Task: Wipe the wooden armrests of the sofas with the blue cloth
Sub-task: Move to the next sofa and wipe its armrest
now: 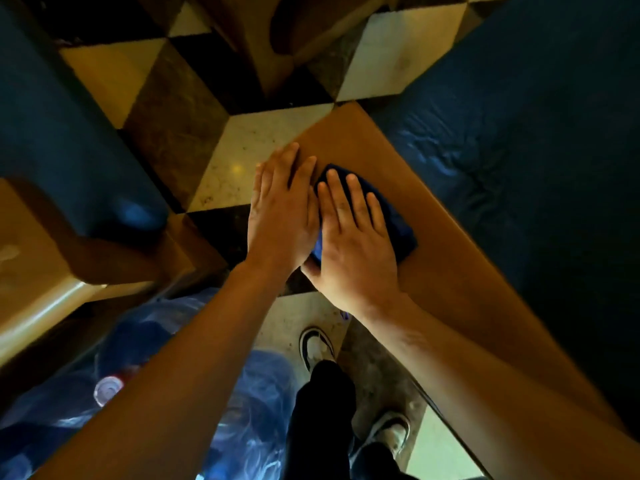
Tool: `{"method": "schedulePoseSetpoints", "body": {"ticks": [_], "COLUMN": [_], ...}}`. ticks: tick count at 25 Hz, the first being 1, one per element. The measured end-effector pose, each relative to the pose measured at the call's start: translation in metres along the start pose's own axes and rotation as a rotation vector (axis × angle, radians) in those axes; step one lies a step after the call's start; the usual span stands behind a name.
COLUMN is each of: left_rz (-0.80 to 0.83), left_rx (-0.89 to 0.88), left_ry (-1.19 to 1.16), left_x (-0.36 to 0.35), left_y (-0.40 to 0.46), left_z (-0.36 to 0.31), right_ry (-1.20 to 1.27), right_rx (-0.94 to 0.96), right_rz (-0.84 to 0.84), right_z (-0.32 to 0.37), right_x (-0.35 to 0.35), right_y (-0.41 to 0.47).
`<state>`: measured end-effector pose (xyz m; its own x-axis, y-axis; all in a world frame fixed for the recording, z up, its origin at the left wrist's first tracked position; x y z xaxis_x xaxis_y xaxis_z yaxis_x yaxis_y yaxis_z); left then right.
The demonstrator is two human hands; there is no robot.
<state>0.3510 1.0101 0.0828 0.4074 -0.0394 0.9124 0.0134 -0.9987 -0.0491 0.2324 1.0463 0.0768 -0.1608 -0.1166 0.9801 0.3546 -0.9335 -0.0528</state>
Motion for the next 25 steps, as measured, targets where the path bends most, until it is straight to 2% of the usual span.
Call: {"method": "schedulePoseSetpoints", "body": {"ticks": [2, 5, 7, 9, 13, 15, 19, 22, 25], "left_rz": [-0.016, -0.075, -0.118, -0.134, -0.131, -0.094, 0.031, 0.111, 0.161], "left_rx": [0.133, 0.512, 0.623, 0.657, 0.529, 0.459, 0.295, 0.184, 0.194], "left_ry": [-0.151, -0.456, -0.569, -0.589, -0.546, -0.453, -0.239, -0.148, -0.181], "left_x": [0.006, 0.009, 0.011, 0.013, 0.015, 0.012, 0.004, -0.008, -0.028], "left_y": [0.023, 0.037, 0.043, 0.046, 0.033, 0.016, -0.019, -0.056, -0.123], "left_z": [0.017, 0.038, 0.041, 0.034, 0.013, 0.002, -0.031, -0.063, -0.102], "right_ry": [-0.015, -0.018, -0.011, -0.005, -0.020, 0.006, 0.053, 0.022, 0.019], "right_rx": [0.029, 0.076, 0.113, 0.106, 0.079, 0.080, -0.132, -0.172, -0.136], "right_rz": [-0.011, 0.011, 0.018, 0.016, 0.044, 0.049, 0.027, 0.064, 0.053], "right_z": [0.014, 0.024, 0.021, 0.012, 0.004, -0.003, -0.039, -0.054, -0.061], "right_x": [-0.001, -0.001, 0.002, 0.007, 0.005, 0.006, 0.017, 0.016, 0.008], "right_y": [0.045, 0.091, 0.108, 0.116, 0.101, 0.080, 0.041, -0.012, -0.104]}}
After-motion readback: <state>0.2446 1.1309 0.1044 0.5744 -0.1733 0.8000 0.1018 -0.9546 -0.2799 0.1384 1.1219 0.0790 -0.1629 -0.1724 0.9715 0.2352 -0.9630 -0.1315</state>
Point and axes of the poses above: each hand's wrist, its own y-axis towards the middle knuckle, its own x-axis out of the back of the hand, z = x × y, the point moved 3 cm from there along y, towards the middle knuckle, and after that the axes turned 3 degrees about y, right-handed, at the moved point
